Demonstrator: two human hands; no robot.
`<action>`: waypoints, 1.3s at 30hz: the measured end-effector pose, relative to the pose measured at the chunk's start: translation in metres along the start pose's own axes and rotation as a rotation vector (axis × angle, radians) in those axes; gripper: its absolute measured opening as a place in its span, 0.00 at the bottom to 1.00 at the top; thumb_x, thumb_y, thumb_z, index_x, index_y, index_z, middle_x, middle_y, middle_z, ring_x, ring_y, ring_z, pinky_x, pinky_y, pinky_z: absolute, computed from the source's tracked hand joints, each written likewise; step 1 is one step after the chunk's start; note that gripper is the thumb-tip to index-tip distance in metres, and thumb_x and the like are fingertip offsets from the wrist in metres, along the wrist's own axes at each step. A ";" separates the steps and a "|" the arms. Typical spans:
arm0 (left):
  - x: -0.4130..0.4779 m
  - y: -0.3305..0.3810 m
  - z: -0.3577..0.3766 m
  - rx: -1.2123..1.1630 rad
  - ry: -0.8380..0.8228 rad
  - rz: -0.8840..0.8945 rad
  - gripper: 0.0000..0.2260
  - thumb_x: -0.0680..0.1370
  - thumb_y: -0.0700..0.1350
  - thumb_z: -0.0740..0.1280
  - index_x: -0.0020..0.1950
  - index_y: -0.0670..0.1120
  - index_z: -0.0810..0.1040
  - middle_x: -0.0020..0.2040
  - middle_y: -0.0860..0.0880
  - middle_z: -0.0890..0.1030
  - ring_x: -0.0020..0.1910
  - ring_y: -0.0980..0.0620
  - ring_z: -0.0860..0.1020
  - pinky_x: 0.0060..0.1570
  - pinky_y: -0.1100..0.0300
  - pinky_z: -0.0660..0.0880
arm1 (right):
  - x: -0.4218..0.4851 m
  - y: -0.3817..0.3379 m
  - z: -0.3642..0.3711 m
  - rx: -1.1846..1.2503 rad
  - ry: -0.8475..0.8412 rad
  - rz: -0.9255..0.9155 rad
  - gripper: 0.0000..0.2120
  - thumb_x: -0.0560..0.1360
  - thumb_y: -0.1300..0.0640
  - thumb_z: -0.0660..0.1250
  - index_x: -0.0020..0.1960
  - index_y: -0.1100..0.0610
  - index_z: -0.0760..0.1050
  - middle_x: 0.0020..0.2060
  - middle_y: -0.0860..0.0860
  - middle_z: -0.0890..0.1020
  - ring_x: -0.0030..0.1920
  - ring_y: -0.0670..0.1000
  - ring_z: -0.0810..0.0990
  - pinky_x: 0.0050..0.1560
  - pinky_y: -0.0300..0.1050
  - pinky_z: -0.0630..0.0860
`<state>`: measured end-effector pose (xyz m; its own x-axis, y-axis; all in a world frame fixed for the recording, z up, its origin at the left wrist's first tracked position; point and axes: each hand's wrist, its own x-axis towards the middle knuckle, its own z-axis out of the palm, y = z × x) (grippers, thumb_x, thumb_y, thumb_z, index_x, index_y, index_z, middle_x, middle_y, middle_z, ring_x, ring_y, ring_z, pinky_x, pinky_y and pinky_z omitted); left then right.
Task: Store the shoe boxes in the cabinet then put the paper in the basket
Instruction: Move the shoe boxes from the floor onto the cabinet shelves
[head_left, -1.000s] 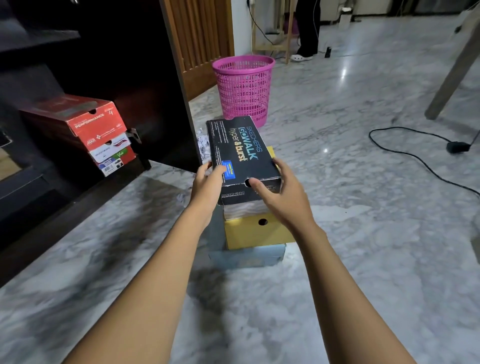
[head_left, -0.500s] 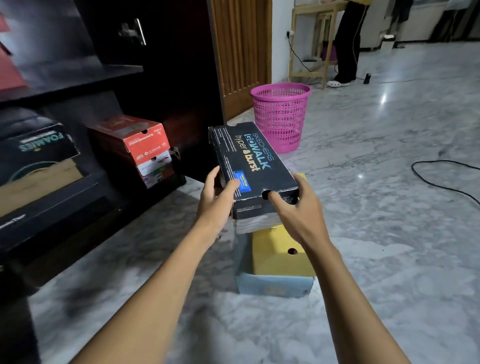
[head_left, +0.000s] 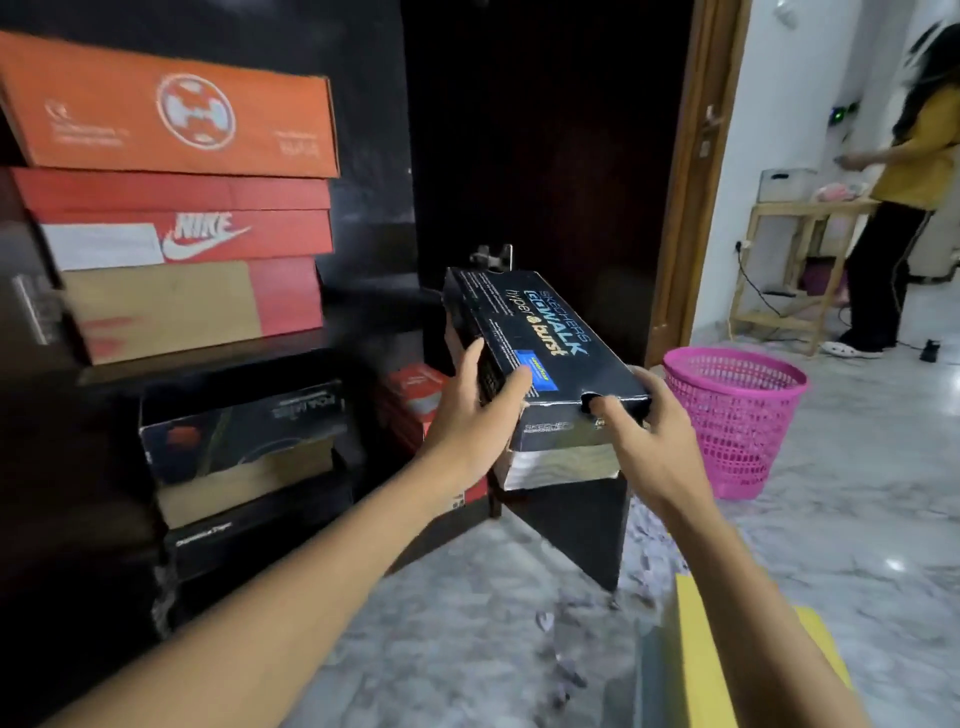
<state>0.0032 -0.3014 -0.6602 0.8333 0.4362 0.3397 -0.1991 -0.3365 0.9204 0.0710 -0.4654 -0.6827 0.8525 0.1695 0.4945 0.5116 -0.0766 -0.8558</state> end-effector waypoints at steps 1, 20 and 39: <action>0.016 0.006 -0.009 0.007 -0.011 0.019 0.38 0.68 0.68 0.65 0.76 0.61 0.59 0.71 0.59 0.72 0.69 0.58 0.70 0.72 0.52 0.64 | 0.019 -0.007 0.012 -0.002 0.011 -0.005 0.23 0.68 0.46 0.67 0.63 0.48 0.74 0.50 0.38 0.81 0.49 0.33 0.78 0.48 0.31 0.73; 0.203 0.016 -0.119 0.073 -0.019 -0.156 0.32 0.72 0.69 0.65 0.74 0.63 0.62 0.70 0.53 0.71 0.65 0.49 0.74 0.65 0.45 0.72 | 0.220 -0.046 0.142 -0.081 -0.260 0.143 0.34 0.65 0.37 0.73 0.66 0.51 0.73 0.55 0.48 0.82 0.56 0.47 0.81 0.64 0.52 0.76; 0.319 -0.082 -0.102 0.052 0.230 -0.084 0.22 0.75 0.62 0.67 0.65 0.54 0.73 0.64 0.56 0.76 0.61 0.55 0.76 0.49 0.70 0.71 | 0.273 0.056 0.256 -0.109 0.193 0.000 0.09 0.79 0.44 0.63 0.56 0.46 0.72 0.55 0.44 0.71 0.58 0.46 0.73 0.58 0.49 0.74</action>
<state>0.2331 -0.0498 -0.6073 0.7050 0.6411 0.3032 -0.1023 -0.3311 0.9380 0.3048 -0.1717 -0.6351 0.8519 -0.0211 0.5233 0.5111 -0.1841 -0.8396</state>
